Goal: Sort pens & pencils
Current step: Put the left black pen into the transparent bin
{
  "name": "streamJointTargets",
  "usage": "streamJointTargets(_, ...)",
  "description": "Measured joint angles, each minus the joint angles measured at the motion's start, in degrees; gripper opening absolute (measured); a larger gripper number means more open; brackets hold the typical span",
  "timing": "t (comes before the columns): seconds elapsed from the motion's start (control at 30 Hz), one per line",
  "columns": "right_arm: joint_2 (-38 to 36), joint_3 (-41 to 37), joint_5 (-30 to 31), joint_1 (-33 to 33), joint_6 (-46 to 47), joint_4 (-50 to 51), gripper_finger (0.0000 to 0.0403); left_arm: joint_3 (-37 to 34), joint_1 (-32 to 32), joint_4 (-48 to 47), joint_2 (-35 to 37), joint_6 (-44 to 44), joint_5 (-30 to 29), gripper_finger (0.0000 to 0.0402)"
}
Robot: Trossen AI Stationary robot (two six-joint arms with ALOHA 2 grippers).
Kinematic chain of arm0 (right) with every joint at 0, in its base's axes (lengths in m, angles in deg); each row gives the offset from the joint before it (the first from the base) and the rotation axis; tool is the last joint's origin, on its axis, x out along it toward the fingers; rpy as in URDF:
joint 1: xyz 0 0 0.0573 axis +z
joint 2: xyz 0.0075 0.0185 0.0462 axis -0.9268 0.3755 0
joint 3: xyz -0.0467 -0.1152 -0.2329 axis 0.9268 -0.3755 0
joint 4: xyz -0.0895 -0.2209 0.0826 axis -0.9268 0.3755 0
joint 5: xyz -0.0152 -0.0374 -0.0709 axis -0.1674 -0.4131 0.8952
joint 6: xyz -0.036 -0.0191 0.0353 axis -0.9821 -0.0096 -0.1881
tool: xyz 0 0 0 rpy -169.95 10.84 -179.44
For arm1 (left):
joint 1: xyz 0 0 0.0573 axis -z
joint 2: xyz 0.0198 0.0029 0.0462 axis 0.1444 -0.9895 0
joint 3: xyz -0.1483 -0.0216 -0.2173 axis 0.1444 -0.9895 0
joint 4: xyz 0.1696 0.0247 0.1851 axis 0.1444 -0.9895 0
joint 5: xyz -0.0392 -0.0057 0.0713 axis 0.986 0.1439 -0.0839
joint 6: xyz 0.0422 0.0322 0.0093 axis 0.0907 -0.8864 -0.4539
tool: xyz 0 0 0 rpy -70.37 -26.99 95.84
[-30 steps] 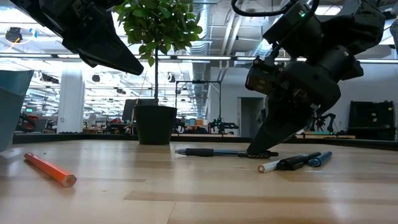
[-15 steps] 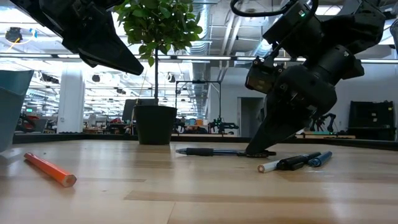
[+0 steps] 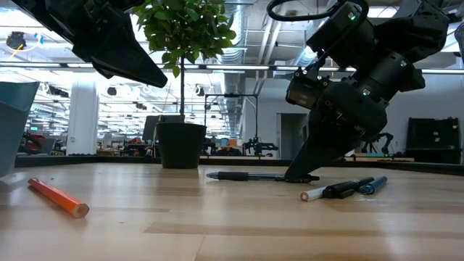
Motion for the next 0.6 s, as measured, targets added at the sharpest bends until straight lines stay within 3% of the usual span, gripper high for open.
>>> streamJointTargets(0.6,0.02,-0.04,1.07,0.00,0.04,0.61,0.0095,0.00,0.00,-0.02,0.01,0.00,0.02,0.0041)
